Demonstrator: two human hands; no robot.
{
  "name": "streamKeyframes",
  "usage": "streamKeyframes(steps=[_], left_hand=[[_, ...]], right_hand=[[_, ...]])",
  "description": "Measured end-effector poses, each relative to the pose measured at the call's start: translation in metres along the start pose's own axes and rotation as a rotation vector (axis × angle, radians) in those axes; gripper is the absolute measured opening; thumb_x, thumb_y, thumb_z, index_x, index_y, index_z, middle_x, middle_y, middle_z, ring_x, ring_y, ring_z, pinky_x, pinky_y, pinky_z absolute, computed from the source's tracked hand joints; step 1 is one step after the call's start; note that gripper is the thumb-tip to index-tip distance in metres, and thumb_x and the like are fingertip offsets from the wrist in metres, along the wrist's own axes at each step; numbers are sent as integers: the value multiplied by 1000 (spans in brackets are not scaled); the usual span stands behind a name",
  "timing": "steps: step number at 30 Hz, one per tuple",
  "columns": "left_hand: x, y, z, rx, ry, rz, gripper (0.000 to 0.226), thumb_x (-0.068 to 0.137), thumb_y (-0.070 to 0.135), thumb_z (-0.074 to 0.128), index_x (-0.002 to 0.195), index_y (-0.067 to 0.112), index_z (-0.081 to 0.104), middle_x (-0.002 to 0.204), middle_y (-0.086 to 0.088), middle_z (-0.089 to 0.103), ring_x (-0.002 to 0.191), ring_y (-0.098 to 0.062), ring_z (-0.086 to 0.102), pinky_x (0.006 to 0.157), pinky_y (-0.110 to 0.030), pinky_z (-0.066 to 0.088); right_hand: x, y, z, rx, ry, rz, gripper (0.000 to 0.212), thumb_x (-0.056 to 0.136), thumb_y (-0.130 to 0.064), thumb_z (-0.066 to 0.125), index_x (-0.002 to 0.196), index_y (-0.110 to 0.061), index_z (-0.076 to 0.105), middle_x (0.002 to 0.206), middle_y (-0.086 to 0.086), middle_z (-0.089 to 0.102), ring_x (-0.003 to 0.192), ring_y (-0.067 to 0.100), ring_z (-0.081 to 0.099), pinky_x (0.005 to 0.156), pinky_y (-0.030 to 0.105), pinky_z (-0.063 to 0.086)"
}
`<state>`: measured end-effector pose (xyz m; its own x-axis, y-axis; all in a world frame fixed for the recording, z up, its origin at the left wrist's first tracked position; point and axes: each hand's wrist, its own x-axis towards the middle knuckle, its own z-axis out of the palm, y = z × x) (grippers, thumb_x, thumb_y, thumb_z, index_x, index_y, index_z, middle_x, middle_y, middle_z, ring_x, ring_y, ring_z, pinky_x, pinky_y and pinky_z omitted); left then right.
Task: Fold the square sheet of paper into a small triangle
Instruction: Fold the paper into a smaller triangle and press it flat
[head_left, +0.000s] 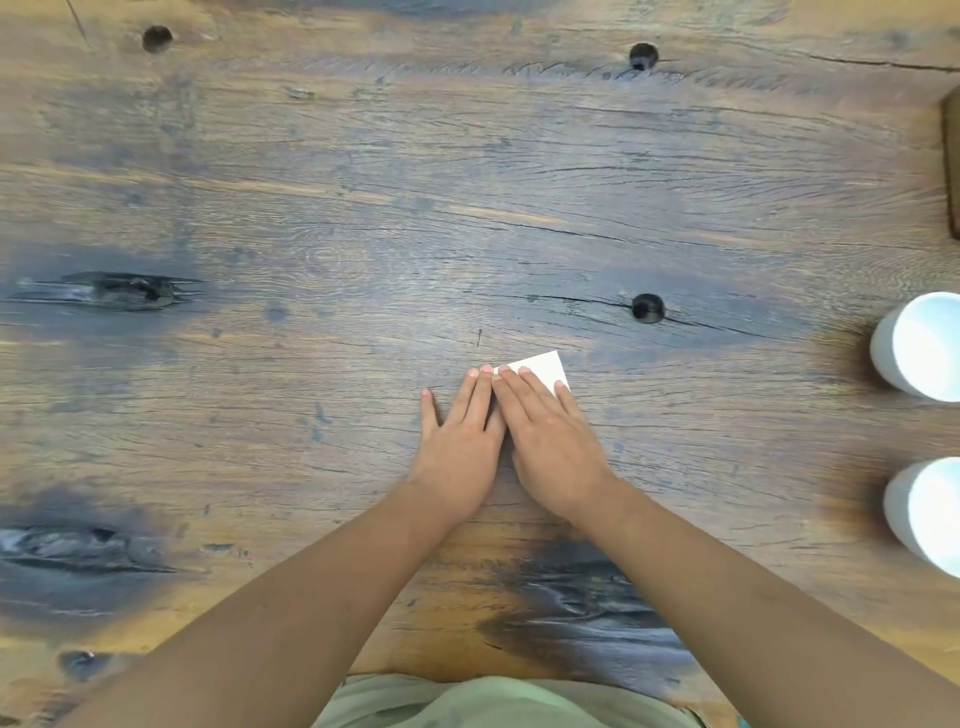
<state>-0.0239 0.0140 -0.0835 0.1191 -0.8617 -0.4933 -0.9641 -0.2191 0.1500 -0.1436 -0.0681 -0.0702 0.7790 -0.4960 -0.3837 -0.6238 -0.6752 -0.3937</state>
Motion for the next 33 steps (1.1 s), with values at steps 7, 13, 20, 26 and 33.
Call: streamKeyframes(steps=[7,13,20,26,33], left_hand=[[0,3,-1,-11,8,-25,72,99,24,42,155,20,-4,164,-9,-10,151,-24,-11,115,-67,7],[-2,2,0,-11,8,-26,81,93,27,47,156,19,-3,164,-11,-9,151,-24,-9,113,-67,8],[-2,2,-2,-4,13,-20,77,95,31,43,156,19,-3,164,-11,-6,151,-25,-5,115,-68,9],[-6,11,-11,60,7,-41,79,95,37,45,156,17,0,161,-18,6,149,-31,3,114,-69,8],[-14,25,-18,88,47,-75,71,92,39,46,153,13,20,136,-16,38,130,-33,33,113,-67,13]], right_hand=[[1,6,-3,-62,-19,72,79,90,-14,50,156,-19,8,166,-4,5,152,18,0,122,52,6],[0,31,-10,-70,-6,135,76,90,-13,46,156,-16,8,166,-1,6,153,19,2,122,52,5],[-11,56,-15,-97,-38,125,79,93,-28,47,157,-19,1,166,-6,-2,152,16,-3,122,51,7],[-10,48,-22,-84,-37,91,82,91,-41,46,157,-16,4,166,0,3,152,22,1,123,51,9],[-21,33,-15,-150,-4,12,73,90,-29,52,154,-13,22,164,6,15,152,28,6,123,51,6]])
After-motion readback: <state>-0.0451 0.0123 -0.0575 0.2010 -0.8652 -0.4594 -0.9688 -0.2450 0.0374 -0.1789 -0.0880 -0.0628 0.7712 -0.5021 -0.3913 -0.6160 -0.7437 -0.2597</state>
